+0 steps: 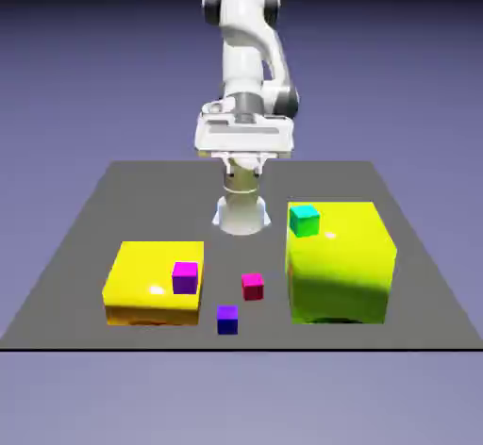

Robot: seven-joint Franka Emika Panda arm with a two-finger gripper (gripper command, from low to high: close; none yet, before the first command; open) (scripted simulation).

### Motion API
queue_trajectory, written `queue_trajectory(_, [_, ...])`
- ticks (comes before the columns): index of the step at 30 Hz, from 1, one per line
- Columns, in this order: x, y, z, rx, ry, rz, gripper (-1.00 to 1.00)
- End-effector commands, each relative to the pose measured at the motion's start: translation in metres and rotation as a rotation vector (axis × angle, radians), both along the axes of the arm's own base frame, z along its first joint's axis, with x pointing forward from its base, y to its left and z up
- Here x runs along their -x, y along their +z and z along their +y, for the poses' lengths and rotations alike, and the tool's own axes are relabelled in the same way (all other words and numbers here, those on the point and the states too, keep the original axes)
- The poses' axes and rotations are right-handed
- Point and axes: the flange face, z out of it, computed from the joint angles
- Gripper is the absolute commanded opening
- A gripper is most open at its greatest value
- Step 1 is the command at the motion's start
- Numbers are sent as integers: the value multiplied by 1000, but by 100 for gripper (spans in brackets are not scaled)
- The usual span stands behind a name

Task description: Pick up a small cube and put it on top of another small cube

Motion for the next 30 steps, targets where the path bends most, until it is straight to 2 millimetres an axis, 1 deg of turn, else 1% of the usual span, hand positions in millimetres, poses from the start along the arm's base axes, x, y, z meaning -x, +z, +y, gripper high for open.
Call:
queue_trajectory(1, [-9,-6,-1,-1,-1,43,0])
queue_trajectory(8, [-66,-57,-9,-6,-11,341,0])
queue_trajectory(12, [-93,-93,-13,-7,-17,512,0])
queue_trajectory(16, [-116,-133,-18,-6,-23,682,0])
queue_trajectory(22, [-139,-198,-26,-2,-33,937,0])
queue_trajectory(28, [-150,-268,-34,7,-44,1191,0])
queue_trajectory(29, [-151,-277,-35,8,-46,1225,0])
queue_trajectory(30, [-151,-277,-35,8,-46,1225,0])
